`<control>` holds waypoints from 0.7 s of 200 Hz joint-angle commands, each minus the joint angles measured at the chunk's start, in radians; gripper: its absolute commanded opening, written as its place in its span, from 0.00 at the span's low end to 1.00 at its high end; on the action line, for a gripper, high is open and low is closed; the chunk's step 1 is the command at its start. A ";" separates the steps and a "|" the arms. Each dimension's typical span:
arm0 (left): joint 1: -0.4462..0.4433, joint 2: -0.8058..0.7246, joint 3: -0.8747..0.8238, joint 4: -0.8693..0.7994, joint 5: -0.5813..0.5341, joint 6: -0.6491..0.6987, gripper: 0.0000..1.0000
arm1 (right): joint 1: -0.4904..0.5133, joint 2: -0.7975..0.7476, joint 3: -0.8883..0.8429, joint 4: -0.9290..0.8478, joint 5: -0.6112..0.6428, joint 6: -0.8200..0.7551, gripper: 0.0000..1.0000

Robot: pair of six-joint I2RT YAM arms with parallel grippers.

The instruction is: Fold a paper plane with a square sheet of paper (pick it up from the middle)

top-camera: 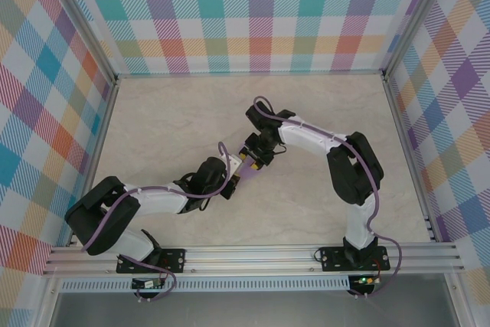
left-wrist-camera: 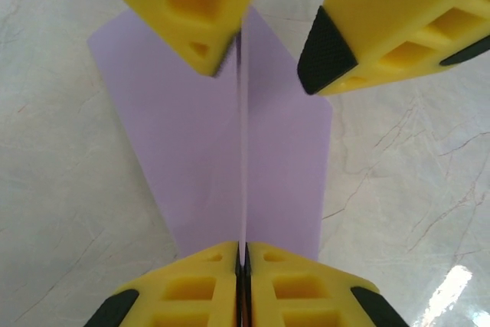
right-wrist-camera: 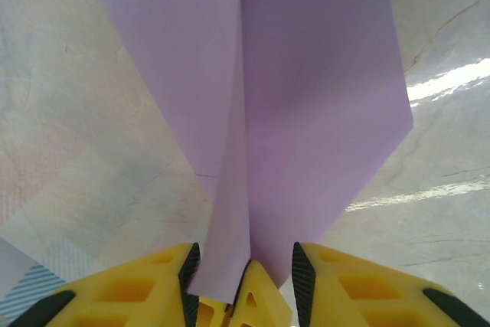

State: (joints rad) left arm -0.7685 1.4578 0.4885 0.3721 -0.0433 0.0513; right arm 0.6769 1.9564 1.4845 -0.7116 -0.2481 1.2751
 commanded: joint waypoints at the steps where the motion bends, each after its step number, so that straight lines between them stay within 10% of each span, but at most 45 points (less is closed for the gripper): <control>1: 0.016 0.011 0.011 0.002 0.058 -0.045 0.09 | -0.025 -0.018 0.048 -0.011 -0.014 -0.076 0.51; 67: 0.034 0.013 0.055 -0.092 0.140 -0.286 0.07 | -0.064 -0.174 -0.169 0.251 -0.067 -0.408 0.68; 140: 0.037 0.035 0.017 -0.027 0.171 -0.529 0.06 | -0.073 -0.181 -0.380 0.506 -0.224 -0.466 0.55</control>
State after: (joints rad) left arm -0.7460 1.4799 0.5259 0.3168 0.1059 -0.3779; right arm 0.6083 1.7515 1.1267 -0.3267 -0.3962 0.8425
